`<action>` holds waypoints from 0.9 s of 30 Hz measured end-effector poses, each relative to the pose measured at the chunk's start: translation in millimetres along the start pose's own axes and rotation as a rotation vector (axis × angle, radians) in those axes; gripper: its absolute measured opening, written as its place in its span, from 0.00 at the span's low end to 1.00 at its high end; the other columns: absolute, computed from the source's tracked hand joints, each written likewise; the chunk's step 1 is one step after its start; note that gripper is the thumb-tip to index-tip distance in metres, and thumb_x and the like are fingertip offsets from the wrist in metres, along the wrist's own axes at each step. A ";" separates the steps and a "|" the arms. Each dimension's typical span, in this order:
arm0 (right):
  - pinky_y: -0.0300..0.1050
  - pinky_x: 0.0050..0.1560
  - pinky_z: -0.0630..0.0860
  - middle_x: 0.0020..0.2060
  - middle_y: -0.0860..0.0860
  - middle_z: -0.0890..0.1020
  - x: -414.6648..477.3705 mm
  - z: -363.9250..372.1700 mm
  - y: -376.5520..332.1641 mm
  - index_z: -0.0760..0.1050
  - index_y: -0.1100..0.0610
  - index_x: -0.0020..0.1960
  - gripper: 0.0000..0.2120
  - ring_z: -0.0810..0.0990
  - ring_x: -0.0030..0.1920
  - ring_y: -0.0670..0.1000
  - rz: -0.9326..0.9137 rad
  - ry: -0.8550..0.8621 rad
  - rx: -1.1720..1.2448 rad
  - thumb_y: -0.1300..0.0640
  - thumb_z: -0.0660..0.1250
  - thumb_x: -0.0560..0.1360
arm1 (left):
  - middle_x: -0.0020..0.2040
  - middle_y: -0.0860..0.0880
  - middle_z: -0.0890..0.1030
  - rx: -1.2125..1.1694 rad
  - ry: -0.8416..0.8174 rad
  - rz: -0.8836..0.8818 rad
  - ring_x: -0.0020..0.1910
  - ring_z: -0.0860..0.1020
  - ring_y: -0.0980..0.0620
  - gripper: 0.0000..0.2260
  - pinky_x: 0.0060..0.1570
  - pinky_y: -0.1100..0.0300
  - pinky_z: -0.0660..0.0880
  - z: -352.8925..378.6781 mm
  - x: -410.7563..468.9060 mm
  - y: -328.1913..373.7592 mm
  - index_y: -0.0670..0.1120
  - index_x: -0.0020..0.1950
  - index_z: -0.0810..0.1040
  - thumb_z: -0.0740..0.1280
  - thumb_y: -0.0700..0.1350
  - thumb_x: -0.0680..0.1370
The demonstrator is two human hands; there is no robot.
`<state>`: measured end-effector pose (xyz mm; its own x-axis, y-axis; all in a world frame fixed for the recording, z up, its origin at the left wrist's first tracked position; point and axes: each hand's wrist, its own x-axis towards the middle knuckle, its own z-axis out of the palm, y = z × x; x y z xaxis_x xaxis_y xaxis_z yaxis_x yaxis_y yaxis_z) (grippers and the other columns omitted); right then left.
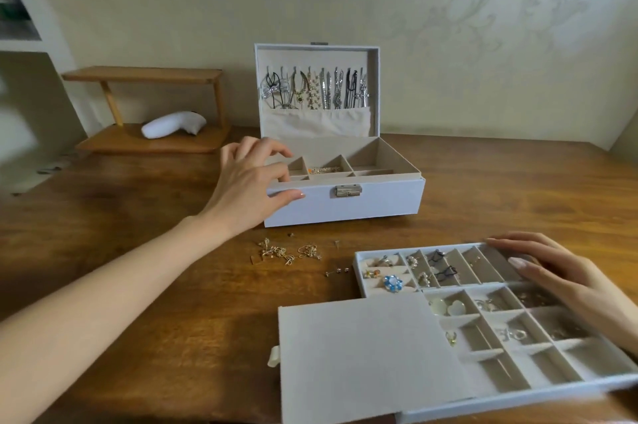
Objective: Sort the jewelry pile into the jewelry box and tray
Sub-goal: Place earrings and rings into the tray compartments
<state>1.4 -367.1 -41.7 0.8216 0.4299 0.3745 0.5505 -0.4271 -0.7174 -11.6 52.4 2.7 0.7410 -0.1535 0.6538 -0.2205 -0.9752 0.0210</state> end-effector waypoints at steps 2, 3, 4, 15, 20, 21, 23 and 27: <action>0.35 0.59 0.72 0.60 0.39 0.76 5.5 -8.4 3.7 0.78 0.36 0.57 0.15 0.75 0.61 0.39 0.030 -0.126 -0.056 0.36 0.64 0.72 | 0.60 0.53 0.75 -0.007 -0.019 -0.016 0.58 0.67 0.49 0.14 0.57 0.53 0.56 -1.4 4.4 -3.0 0.50 0.37 0.77 0.68 0.60 0.69; 0.35 0.59 0.72 0.61 0.38 0.76 8.2 -12.1 8.0 0.78 0.36 0.58 0.15 0.75 0.61 0.40 0.041 -0.097 -0.066 0.37 0.64 0.73 | 0.60 0.52 0.74 -0.006 -0.032 -0.011 0.58 0.67 0.49 0.13 0.57 0.53 0.56 -0.6 4.7 -4.6 0.50 0.36 0.77 0.69 0.59 0.69; 0.34 0.59 0.72 0.61 0.38 0.76 13.4 -14.7 9.7 0.77 0.36 0.58 0.15 0.75 0.61 0.40 0.064 -0.079 -0.069 0.37 0.64 0.73 | 0.60 0.52 0.75 0.002 -0.044 0.001 0.58 0.67 0.49 0.13 0.57 0.52 0.57 1.0 3.6 -5.9 0.50 0.36 0.77 0.70 0.59 0.68; 0.29 0.59 0.69 0.61 0.40 0.77 12.5 -8.5 7.5 0.78 0.38 0.58 0.16 0.75 0.61 0.40 0.055 -0.092 -0.092 0.54 0.64 0.74 | 0.59 0.49 0.74 0.000 -0.048 -0.061 0.58 0.70 0.47 0.13 0.58 0.51 0.60 12.5 4.6 -7.7 0.48 0.45 0.79 0.73 0.56 0.68; 0.30 0.58 0.71 0.61 0.39 0.77 13.7 -9.6 6.2 0.78 0.38 0.58 0.16 0.75 0.61 0.40 0.073 -0.083 -0.061 0.53 0.64 0.73 | 0.48 0.58 0.73 -0.199 -0.118 0.096 0.51 0.66 0.59 0.13 0.53 0.59 0.58 -5.0 -20.9 23.9 0.52 0.46 0.77 0.70 0.58 0.69; 0.28 0.57 0.71 0.61 0.39 0.77 13.9 -9.4 5.1 0.78 0.38 0.58 0.16 0.75 0.61 0.40 0.076 -0.079 -0.055 0.53 0.64 0.73 | 0.46 0.61 0.72 -0.244 -0.252 0.111 0.50 0.65 0.61 0.10 0.53 0.60 0.56 -5.3 -25.2 29.6 0.54 0.47 0.78 0.69 0.58 0.70; 0.26 0.57 0.70 0.61 0.38 0.77 14.1 -9.1 4.7 0.78 0.37 0.57 0.16 0.74 0.61 0.39 0.073 -0.075 -0.062 0.51 0.64 0.72 | 0.44 0.62 0.72 -0.259 -0.442 0.123 0.48 0.66 0.61 0.07 0.54 0.61 0.56 -1.1 -29.7 35.1 0.56 0.49 0.78 0.69 0.55 0.74; 0.25 0.56 0.69 0.60 0.36 0.77 13.2 -7.6 3.3 0.78 0.36 0.56 0.15 0.74 0.60 0.36 0.081 -0.075 -0.075 0.50 0.64 0.72 | 0.42 0.62 0.73 -0.257 -0.466 0.102 0.47 0.66 0.62 0.03 0.54 0.59 0.59 6.1 -29.2 35.5 0.57 0.45 0.75 0.68 0.50 0.75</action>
<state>15.2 -368.9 -34.7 0.8518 0.4491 0.2699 0.4947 -0.5197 -0.6966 -37.2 21.3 -20.2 0.8974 -0.3574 0.2588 -0.4113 -0.8898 0.1976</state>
